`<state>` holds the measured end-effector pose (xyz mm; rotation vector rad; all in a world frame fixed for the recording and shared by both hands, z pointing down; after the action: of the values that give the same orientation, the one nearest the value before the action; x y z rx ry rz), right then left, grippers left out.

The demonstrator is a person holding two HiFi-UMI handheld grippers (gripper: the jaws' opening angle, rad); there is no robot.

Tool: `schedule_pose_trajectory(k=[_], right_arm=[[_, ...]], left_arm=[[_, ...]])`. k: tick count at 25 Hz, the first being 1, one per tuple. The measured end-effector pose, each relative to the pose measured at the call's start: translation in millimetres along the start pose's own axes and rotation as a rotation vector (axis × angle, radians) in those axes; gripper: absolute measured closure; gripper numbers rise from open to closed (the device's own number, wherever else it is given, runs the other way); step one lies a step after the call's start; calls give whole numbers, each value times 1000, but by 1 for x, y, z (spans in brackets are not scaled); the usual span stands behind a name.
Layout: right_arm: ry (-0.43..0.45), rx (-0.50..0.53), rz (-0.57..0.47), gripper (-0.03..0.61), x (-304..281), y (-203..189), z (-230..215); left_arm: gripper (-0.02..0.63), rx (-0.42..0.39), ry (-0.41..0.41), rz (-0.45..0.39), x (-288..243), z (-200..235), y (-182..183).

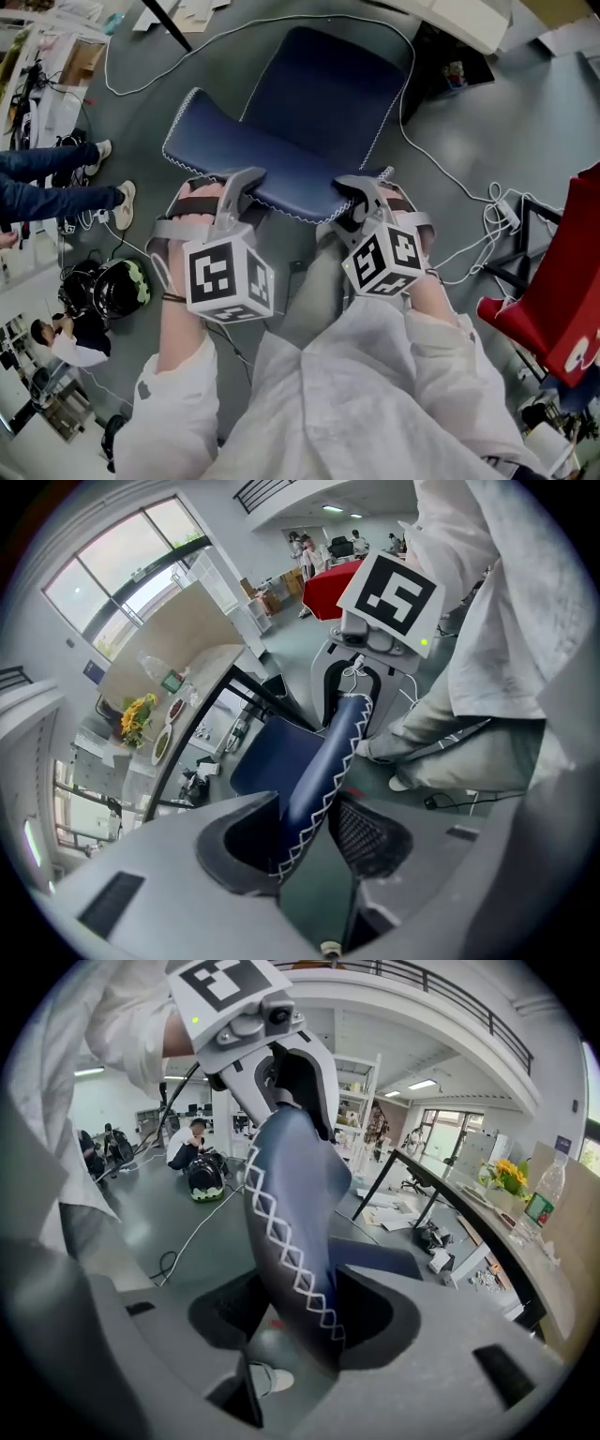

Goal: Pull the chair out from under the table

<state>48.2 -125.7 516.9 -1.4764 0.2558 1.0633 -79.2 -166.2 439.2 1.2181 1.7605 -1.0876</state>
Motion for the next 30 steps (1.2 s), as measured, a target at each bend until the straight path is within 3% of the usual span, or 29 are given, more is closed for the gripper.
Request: schedule_pose_trajectory(k=[9,17,24,30], right_arm=[[35,52,-10,373,14,-2,64],[113,194,6,373,30,-19,111],[140,266,38,373,38,-33,154],[132,279,56,377,35,-26,172]], left_arm=[[442,125,60,43,29,-68,-7],[445,222,63,89,49,-144,2],[456,265,51,111,64,-199,8],[459,265,45,99,73,-212,-3]])
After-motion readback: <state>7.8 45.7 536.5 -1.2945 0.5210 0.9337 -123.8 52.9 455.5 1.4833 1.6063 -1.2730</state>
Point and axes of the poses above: the fingertips, and each gripper's own axes: x backward along the fingers, z to its left, y out of its top, the point moved 8 cm from there along x, backward along the fingers, and after that the axes turned 1 degree about -z, right-handed, at the moved point
